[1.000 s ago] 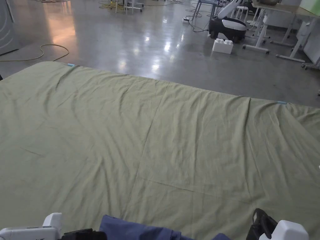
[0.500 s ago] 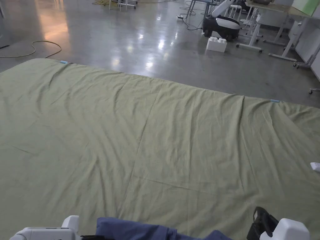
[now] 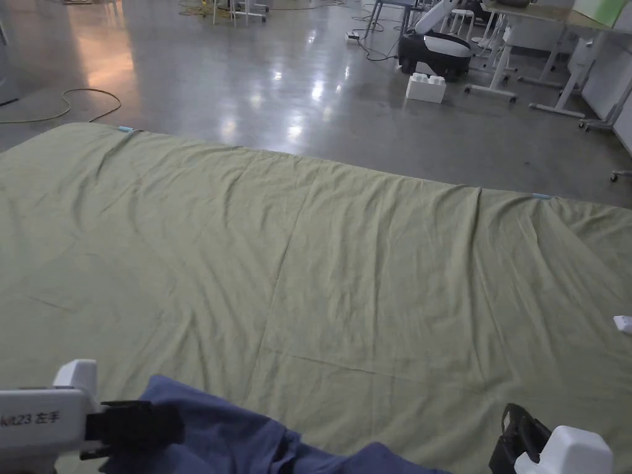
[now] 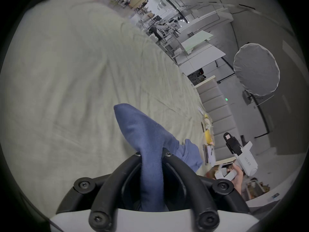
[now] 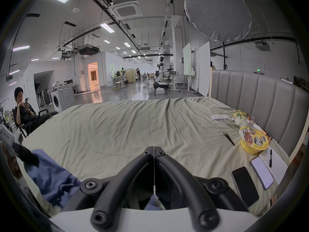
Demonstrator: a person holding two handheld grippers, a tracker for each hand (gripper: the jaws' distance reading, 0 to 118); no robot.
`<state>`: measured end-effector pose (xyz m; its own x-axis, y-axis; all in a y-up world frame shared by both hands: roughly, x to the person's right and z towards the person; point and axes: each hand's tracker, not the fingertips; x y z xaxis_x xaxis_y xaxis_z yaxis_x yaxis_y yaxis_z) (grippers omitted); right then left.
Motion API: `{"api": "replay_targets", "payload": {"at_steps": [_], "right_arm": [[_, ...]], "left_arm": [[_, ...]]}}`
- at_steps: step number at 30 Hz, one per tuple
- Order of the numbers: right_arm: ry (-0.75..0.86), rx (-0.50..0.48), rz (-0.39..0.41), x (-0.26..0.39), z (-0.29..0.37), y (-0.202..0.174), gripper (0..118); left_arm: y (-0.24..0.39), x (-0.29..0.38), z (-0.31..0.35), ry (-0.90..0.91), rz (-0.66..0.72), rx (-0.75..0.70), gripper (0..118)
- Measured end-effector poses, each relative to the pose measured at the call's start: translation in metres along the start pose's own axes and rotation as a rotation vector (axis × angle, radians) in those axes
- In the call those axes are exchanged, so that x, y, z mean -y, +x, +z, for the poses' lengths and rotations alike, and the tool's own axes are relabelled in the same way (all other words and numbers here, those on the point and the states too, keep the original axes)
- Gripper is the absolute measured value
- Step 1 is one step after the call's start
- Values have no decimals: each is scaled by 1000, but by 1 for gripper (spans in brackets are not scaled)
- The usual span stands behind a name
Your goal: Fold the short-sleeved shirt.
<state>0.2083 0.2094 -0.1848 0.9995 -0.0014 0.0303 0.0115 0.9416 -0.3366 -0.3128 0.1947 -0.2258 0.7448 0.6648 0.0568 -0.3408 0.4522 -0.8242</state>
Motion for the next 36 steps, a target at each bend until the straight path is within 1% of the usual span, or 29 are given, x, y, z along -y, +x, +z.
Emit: {"api": "replay_targets", "payload": {"at_steps": [2, 4, 5, 6, 8, 16, 19, 22, 24, 31, 36], "right_arm": [[1, -5, -3, 0, 0, 0, 1], [1, -9, -6, 1, -1, 0, 1], [1, -10, -7, 2, -2, 1, 1], [1, -12, -10, 3, -3, 1, 1], [-1, -14, -16, 4, -4, 1, 1], [-2, -16, -32, 6, -4, 2, 1], [-2, -14, -38, 7, -4, 3, 1], [-5, -12, -40, 9, -3, 4, 1], [-8, -10, -41, 10, -3, 5, 1], [-17, 2, -47, 15, 1, 10, 1], [-25, 16, -45, 17, 3, 15, 1]], "left_arm": [[14, -7, 16, 11, -38, -91, 14], [29, -12, 24, 4, -124, -198, 14], [38, -11, 25, -5, -189, -266, 14], [47, -10, 24, -15, -224, -300, 14], [62, -7, 21, -37, -246, -336, 14], [132, 16, -4, -51, -306, -332, 14], [149, 24, -23, -68, -321, -339, 14], [175, 40, -47, -114, -392, -354, 14], [190, 48, -63, -138, -406, -341, 14], [220, 75, -127, -187, -430, -333, 14], [232, 90, -160, -203, -446, -366, 14]]}}
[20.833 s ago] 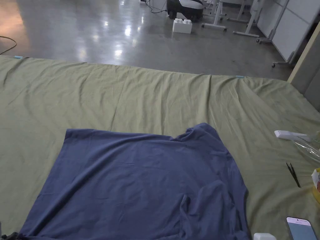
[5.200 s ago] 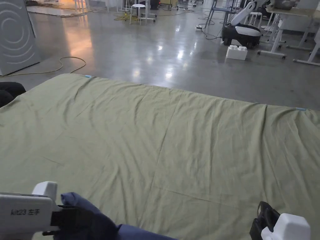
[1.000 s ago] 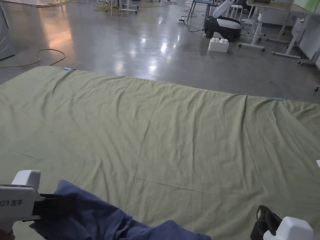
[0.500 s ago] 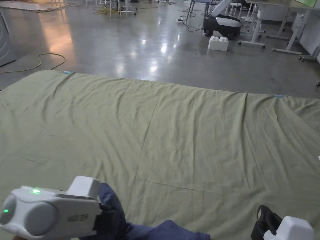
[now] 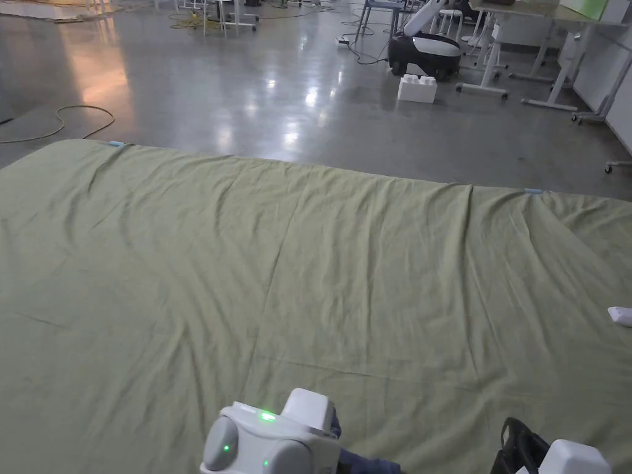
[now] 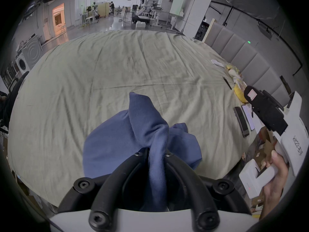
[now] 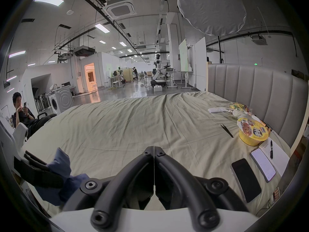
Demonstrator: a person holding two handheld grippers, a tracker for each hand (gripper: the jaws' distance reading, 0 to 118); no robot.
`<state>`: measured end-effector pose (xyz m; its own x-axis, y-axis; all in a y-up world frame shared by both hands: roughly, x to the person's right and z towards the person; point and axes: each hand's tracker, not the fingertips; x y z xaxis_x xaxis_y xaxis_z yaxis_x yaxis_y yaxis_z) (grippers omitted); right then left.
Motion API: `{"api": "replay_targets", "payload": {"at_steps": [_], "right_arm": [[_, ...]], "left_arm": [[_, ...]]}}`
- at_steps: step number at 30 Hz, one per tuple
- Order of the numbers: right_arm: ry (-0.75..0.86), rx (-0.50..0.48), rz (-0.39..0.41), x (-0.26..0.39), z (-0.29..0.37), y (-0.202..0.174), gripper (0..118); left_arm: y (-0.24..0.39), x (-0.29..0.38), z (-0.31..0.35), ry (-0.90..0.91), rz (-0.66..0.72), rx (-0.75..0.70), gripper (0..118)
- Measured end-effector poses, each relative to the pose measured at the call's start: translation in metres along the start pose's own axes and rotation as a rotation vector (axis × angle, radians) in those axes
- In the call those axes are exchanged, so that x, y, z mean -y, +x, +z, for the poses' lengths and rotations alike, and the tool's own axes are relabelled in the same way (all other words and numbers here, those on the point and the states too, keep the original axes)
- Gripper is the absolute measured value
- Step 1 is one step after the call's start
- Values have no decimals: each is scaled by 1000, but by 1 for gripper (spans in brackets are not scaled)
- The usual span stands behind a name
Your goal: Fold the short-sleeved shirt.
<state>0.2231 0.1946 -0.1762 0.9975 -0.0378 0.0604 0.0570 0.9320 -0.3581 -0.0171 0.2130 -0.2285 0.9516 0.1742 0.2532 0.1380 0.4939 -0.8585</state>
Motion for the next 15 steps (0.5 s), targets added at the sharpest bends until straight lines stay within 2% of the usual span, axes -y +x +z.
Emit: {"api": "replay_targets", "payload": {"at_steps": [6, 7, 11, 12, 15], "right_arm": [[-5, 12, 0, 1, 1, 3, 1], [-5, 12, 0, 1, 1, 3, 1], [-9, 11, 2, 2, 0, 1, 1], [-9, 9, 0, 2, 0, 1, 1], [-12, 4, -3, 3, 0, -1, 1]], "left_arm": [[11, 5, -18, -24, 9, 27, 15], [8, 5, -19, -24, 21, 57, 18], [-5, 4, -7, -10, 110, 215, 53], [-9, 3, -3, -1, 118, 238, 57], [-20, 2, 6, 21, 121, 262, 58]]}}
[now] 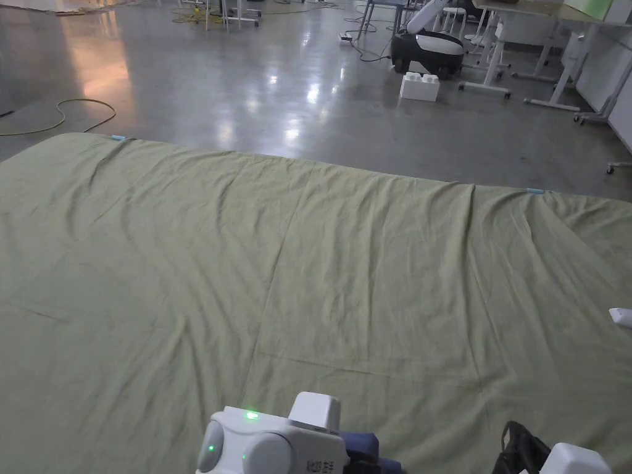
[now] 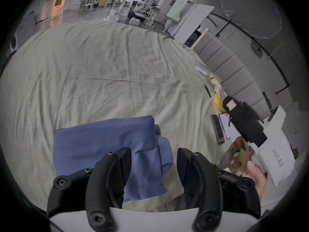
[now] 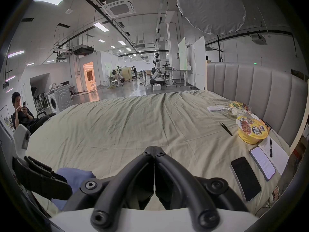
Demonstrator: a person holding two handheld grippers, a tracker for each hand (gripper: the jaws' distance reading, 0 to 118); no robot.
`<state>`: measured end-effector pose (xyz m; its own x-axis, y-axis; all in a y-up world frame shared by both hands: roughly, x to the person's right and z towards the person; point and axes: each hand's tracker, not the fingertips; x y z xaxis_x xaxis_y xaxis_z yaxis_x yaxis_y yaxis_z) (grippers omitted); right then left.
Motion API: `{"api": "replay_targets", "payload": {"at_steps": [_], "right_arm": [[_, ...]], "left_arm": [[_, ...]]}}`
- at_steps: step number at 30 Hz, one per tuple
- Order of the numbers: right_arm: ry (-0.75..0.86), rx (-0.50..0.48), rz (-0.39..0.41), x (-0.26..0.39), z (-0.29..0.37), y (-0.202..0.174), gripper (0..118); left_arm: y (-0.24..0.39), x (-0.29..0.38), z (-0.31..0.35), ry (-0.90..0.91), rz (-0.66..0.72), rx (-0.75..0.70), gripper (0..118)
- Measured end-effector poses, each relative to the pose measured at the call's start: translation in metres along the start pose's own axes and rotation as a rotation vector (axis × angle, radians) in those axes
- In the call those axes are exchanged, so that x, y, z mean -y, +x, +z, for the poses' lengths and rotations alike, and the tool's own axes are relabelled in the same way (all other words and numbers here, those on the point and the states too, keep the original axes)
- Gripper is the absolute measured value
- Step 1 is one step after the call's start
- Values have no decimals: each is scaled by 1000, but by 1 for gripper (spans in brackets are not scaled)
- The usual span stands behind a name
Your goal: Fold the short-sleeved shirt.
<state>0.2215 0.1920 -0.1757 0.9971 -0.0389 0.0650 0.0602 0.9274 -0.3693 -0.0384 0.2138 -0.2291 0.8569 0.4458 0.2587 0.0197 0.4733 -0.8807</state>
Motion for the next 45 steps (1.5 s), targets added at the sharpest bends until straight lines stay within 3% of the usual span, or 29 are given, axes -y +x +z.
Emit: {"api": "replay_targets", "payload": {"at_steps": [5, 7, 8, 9, 13, 24, 29, 33, 35, 42, 45], "right_arm": [[-2, -6, 4, 1, 1, -3, 1], [-6, -5, 6, 2, 1, -3, 1], [-6, -5, 5, 3, 1, -3, 1], [-7, -4, 5, 3, 1, -3, 1], [-11, -3, 8, 4, 2, -3, 1], [-9, 1, 9, 5, 5, -2, 1], [18, -10, 22, 0, 7, -8, 1], [76, -7, 52, -11, 8, -15, 1], [119, 8, 76, -18, 8, -21, 1], [257, 22, 164, -42, 3, -47, 1], [272, 23, 146, -47, 0, -54, 1]], "left_arm": [[-17, -3, 5, 35, 53, 14, 54], [-19, 1, -4, 13, 56, -5, 39], [-20, 4, -11, -10, 53, -17, 25], [-21, 6, -18, -29, 55, -26, 24], [-24, 17, -51, -104, 121, 32, 21], [-18, 45, -89, -56, 92, 65, 11], [-22, 39, -69, -32, 98, 93, 10], [-28, 24, -21, 138, 5, 133, 10], [-36, 16, 9, 267, -31, 94, 10], [-60, 7, 72, 659, -180, -306, 10], [-71, 9, 83, 776, -188, -445, 10]]}}
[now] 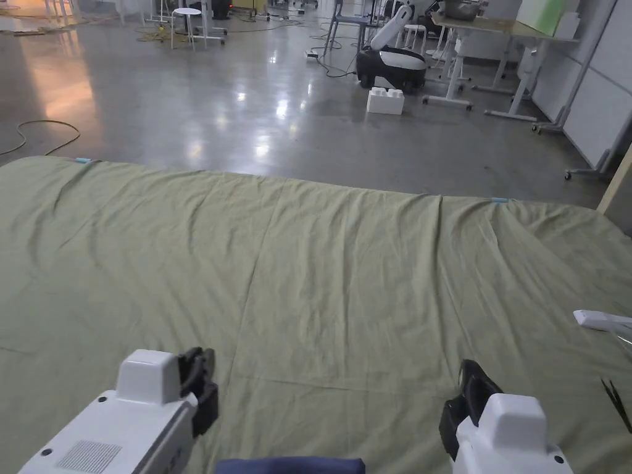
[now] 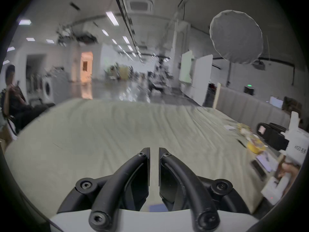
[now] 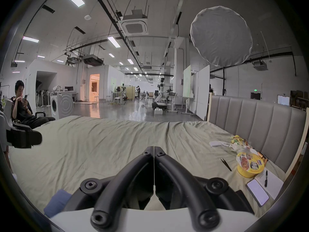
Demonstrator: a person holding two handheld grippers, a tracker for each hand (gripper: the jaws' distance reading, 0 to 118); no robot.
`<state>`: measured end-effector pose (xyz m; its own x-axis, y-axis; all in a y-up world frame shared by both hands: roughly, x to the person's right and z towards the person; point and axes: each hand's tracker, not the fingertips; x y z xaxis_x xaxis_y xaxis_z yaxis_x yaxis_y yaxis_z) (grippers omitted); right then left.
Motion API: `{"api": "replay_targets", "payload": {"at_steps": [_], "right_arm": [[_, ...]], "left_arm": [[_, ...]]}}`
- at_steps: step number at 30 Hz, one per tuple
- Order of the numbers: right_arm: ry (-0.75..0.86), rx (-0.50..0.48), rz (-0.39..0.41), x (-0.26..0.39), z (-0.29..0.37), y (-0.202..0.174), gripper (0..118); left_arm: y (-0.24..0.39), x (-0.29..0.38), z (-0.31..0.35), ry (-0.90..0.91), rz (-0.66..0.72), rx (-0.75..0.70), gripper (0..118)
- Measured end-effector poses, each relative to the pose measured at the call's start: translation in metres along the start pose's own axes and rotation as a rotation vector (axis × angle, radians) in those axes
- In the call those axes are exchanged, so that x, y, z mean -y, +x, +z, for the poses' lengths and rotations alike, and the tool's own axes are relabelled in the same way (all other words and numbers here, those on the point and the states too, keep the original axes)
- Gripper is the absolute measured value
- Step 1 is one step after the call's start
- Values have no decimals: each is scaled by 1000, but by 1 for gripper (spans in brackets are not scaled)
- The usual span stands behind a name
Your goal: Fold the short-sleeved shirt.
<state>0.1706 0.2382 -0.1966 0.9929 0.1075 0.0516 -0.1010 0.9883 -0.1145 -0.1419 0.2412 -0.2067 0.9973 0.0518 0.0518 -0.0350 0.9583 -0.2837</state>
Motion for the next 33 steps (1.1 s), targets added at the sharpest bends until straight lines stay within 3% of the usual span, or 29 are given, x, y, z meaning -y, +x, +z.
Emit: {"api": "replay_targets", "payload": {"at_steps": [6, 10, 13, 14, 22, 25, 28, 31, 33], "right_arm": [[41, 26, 2, -6, 0, -4, 1], [20, 25, -6, -2, 9, -7, 1], [-68, -40, -43, 14, 18, -20, 1], [-60, -54, 5, 17, 22, -28, 1], [-311, -266, 45, 79, 27, -96, 1], [-363, -262, 81, 99, 20, -109, 1], [-465, -235, 45, 121, 10, -108, 1], [-504, -227, 45, 143, 8, -101, 1], [-488, -215, 60, 152, 13, -98, 1]], "left_arm": [[-10, 5, 3, 93, -91, -198, 10], [-19, 7, 2, 79, -65, -175, 10], [-22, 12, 1, 60, -57, -166, 10], [-24, 13, 1, 52, -50, -161, 10], [-39, 45, 1, -122, 0, -86, 11], [-47, 59, 0, -208, 67, -64, 13], [-56, 73, -4, -305, 152, -18, 26], [-65, 85, -12, -433, 237, 69, 58], [-73, 91, -18, -514, 323, 179, 66]]}}
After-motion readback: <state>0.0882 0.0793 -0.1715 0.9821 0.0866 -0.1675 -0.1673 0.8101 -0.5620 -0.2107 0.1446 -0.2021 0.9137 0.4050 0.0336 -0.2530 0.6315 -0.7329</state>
